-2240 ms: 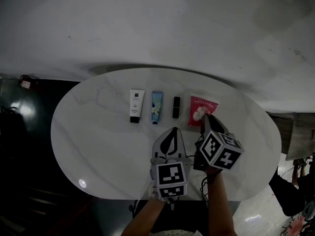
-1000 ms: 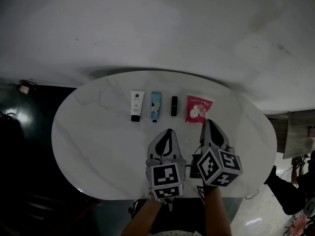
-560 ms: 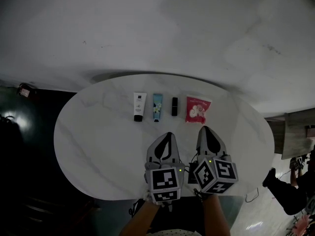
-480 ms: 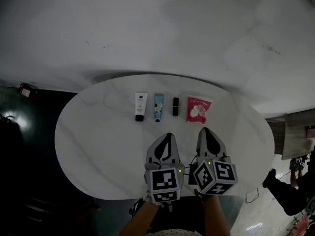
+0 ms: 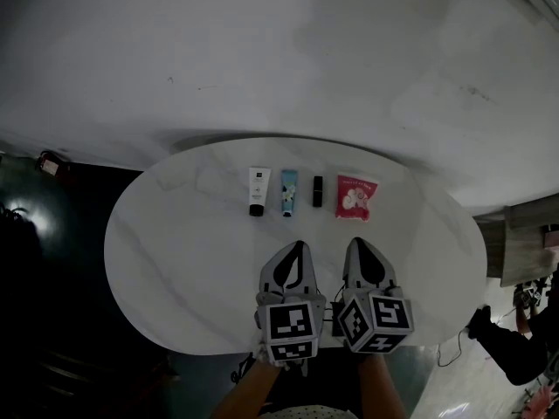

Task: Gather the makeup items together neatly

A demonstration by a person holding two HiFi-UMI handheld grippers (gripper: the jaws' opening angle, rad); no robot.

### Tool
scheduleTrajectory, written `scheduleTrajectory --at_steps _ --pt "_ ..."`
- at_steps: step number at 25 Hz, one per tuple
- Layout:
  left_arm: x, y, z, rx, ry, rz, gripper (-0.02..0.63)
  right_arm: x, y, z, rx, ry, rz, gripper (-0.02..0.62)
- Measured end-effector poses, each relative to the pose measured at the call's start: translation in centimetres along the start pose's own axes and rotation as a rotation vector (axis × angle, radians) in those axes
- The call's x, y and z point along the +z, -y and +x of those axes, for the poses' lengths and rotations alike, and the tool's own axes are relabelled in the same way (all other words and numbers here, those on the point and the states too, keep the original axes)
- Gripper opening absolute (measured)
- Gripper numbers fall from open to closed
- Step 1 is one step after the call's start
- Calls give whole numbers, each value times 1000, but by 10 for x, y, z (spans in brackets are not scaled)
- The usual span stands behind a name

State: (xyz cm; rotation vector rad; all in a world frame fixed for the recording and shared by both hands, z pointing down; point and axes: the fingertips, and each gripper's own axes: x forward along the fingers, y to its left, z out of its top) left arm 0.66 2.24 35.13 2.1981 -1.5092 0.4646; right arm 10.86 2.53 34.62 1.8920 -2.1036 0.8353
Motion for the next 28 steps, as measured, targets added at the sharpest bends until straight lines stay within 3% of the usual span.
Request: scheduleTrajectory --at_steps 28 --pt "23 -11 -21 8 65 27 28 8 -30 -18 -2 45 -57 -6"
